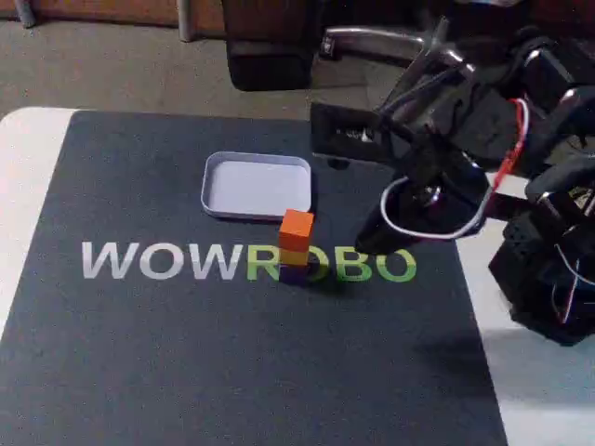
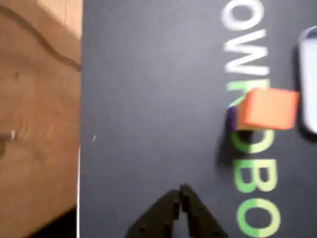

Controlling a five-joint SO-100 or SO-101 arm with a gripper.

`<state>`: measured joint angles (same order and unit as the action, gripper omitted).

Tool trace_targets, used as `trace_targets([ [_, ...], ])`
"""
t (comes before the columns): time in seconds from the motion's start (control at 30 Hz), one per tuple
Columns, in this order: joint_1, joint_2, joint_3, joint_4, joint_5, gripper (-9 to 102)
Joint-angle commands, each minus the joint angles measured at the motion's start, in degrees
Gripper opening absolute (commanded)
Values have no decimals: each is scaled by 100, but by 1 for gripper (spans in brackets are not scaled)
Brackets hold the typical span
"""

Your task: Move blocks one by one until all three blocks are in the tray.

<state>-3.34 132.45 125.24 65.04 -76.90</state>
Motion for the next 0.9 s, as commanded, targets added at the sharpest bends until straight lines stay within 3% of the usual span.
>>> trace_targets([
  [0.0,176,-9,-211,-176,18,-3],
  [0.27,185,-536,-844,-167,62,-2],
  [0.5,-149,-1916,-3410,1890,466,-2],
  [0.87,-290,-1811,-4078,2979,158,0],
])
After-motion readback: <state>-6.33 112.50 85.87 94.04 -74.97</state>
